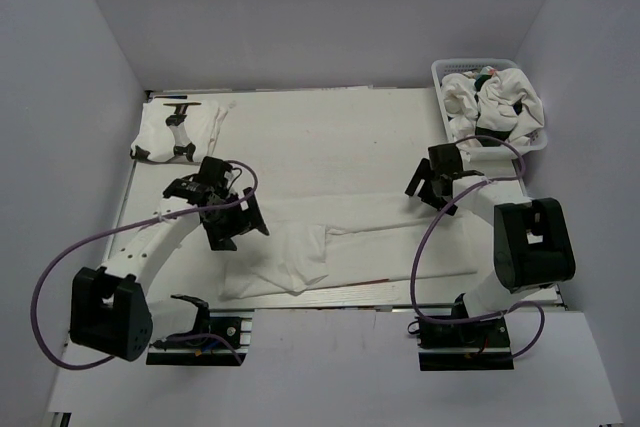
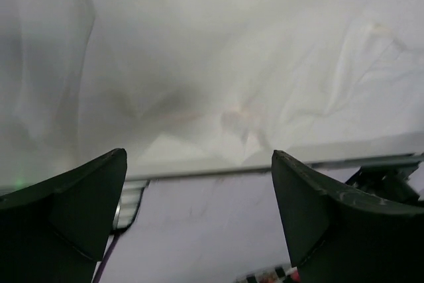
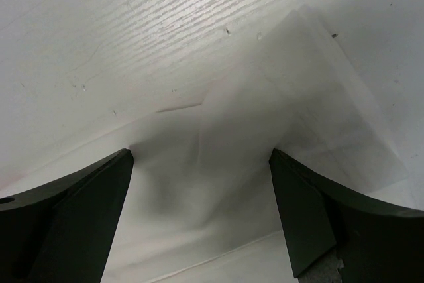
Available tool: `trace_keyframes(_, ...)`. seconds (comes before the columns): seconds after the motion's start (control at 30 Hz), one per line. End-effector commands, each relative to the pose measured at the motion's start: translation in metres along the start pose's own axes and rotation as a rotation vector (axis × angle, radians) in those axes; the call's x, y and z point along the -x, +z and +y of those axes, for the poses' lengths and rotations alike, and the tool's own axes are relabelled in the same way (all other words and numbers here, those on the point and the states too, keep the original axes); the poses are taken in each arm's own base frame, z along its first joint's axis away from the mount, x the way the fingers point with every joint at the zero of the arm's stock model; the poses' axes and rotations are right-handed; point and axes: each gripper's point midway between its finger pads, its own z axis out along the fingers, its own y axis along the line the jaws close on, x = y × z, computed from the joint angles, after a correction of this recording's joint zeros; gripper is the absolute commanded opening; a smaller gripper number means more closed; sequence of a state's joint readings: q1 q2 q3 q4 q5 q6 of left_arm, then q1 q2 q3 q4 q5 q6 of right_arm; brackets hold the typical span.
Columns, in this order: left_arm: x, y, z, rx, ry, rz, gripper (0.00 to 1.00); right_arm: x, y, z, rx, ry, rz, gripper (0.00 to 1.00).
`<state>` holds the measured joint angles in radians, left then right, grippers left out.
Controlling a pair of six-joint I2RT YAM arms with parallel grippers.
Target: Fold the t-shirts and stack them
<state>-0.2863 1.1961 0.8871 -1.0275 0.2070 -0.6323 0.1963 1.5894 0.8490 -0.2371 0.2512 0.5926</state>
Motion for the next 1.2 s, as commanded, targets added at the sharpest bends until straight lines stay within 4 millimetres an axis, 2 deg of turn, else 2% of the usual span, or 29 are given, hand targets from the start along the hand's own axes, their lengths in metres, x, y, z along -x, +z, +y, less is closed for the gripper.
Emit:
trace_keyframes(0.0, 0.047, 0.028, -0.034, -0.156, 0.042, -0.164, 1.0, -0.006, -0.006, 0.002, 0.052, -0.05, 0.003, 0.9)
trace_keyframes(0.03, 0.053, 0.035, -0.038, -0.169, 0.026, -0.177, 1.0, -0.005, -0.007, 0.004, 0.063, -0.052, -0.002, 0.9)
trace_keyframes(0.07, 0.057, 0.053, -0.036, -0.154, 0.021, -0.158, 1.0, -0.004, -0.007, 0.004, 0.066, -0.059, -0.004, 0.9)
trace_keyframes(0.17, 0.079, 0.078, -0.052, -0.187, 0.03, -0.148, 1.0, -0.011, -0.005, 0.002, 0.054, -0.07, 0.026, 0.9)
trace_keyframes(0.2, 0.075, 0.104, -0.043, -0.132, 0.009, -0.076, 1.0, -0.018, -0.004, -0.003, 0.04, -0.069, 0.042, 0.9)
trace_keyframes(0.23, 0.088, 0.111, -0.048, -0.123, 0.018, -0.085, 1.0, -0.021, -0.006, -0.002, 0.043, -0.068, 0.047, 0.9)
trace_keyframes(0.3, 0.096, 0.133, -0.04, -0.08, 0.004, -0.05, 1.0, -0.025, -0.008, -0.006, 0.033, -0.066, 0.043, 0.9)
trace_keyframes(0.33, 0.107, 0.153, -0.038, -0.055, -0.001, -0.021, 1.0, -0.039, -0.008, -0.013, 0.018, -0.062, 0.07, 0.9)
trace_keyframes(0.4, 0.127, 0.173, -0.039, -0.03, -0.003, -0.015, 1.0, -0.052, -0.014, -0.014, 0.027, -0.068, 0.084, 0.9)
trace_keyframes(0.43, 0.163, 0.17, -0.053, -0.005, 0.003, -0.075, 1.0, -0.068, -0.017, -0.021, 0.009, -0.071, 0.123, 0.9)
trace_keyframes(0.47, 0.167, 0.197, -0.047, 0.04, -0.01, -0.027, 1.0, -0.075, -0.027, -0.009, 0.054, -0.093, 0.125, 0.9)
trace_keyframes(0.5, 0.183, 0.205, -0.056, 0.036, 0.003, -0.034, 1.0, -0.092, -0.029, -0.014, 0.052, -0.108, 0.156, 0.9)
trace_keyframes(0.53, 0.232, 0.195, -0.087, -0.004, 0.03, -0.129, 1.0, -0.109, -0.036, -0.011, 0.102, -0.115, 0.198, 0.9)
trace_keyframes(0.57, 0.238, 0.232, -0.079, 0.034, 0.02, -0.091, 1.0, -0.128, -0.046, -0.005, 0.143, -0.145, 0.222, 0.9)
trace_keyframes(0.6, 0.253, 0.243, -0.091, 0.007, 0.024, -0.096, 1.0, -0.137, -0.054, -0.002, 0.176, -0.159, 0.229, 0.9)
trace_keyframes(0.63, 0.307, 0.224, -0.137, -0.095, 0.056, -0.221, 1.0, -0.156, -0.064, 0.008, 0.244, -0.194, 0.283, 0.9)
trace_keyframes(0.67, 0.323, 0.232, -0.149, -0.133, 0.067, -0.247, 1.0, -0.175, -0.069, 0.004, 0.261, -0.215, 0.334, 0.9)
trace_keyframes(0.7, 0.345, 0.22, -0.187, -0.279, 0.077, -0.295, 1.0, -0.184, -0.08, 0.013, 0.32, -0.263, 0.336, 0.9)
trace_keyframes(0.73, 0.338, 0.254, -0.184, -0.316, 0.044, -0.256, 1.0, -0.209, -0.099, 0.027, 0.439, -0.351, 0.42, 0.9)
trace_keyframes(0.77, 0.36, 0.246, -0.213, -0.465, 0.058, -0.352, 1.0, -0.219, -0.104, 0.031, 0.487, -0.383, 0.442, 0.9)
trace_keyframes(0.8, 0.343, 0.265, -0.214, -0.541, 0.029, -0.297, 1.0, -0.246, -0.125, 0.04, 0.589, -0.49, 0.512, 0.9)
trace_keyframes(0.83, 0.345, 0.267, -0.229, -0.603, -0.012, -0.318, 1.0, -0.255, -0.132, 0.042, 0.641, -0.554, 0.528, 0.9)
trace_keyframes(0.87, 0.356, 0.27, -0.233, -0.623, -0.021, -0.364, 1.0, -0.26, -0.138, 0.053, 0.703, -0.593, 0.515, 0.9)
trace_keyframes(0.9, 0.365, 0.256, -0.262, -0.675, 0.021, -0.432, 1.0, -0.276, -0.148, 0.054, 0.758, -0.712, 0.524, 0.9)
trace_keyframes(0.97, 0.369, 0.255, -0.279, -0.76, 0.003, -0.471, 1.0, -0.287, -0.155, 0.063, 0.828, -0.778, 0.535, 0.9)
trace_keyframes(1.0, 0.367, 0.265, -0.274, -0.76, -0.016, -0.473, 1.0, -0.299, -0.159, 0.066, 0.876, -0.842, 0.549, 0.9)
trace_keyframes(1.07, 0.371, 0.268, -0.266, -0.719, -0.039, -0.503, 1.0, -0.306, -0.16, 0.068, 0.894, -0.909, 0.556, 0.9)
trace_keyframes(1.13, 0.371, 0.273, -0.261, -0.701, -0.04, -0.507, 1.0, -0.306, -0.158, 0.073, 0.905, -0.936, 0.525, 0.9)
trace_keyframes(1.17, 0.375, 0.267, -0.263, -0.698, -0.026, -0.528, 1.0, -0.304, -0.157, 0.076, 0.908, -0.953, 0.498, 0.9)
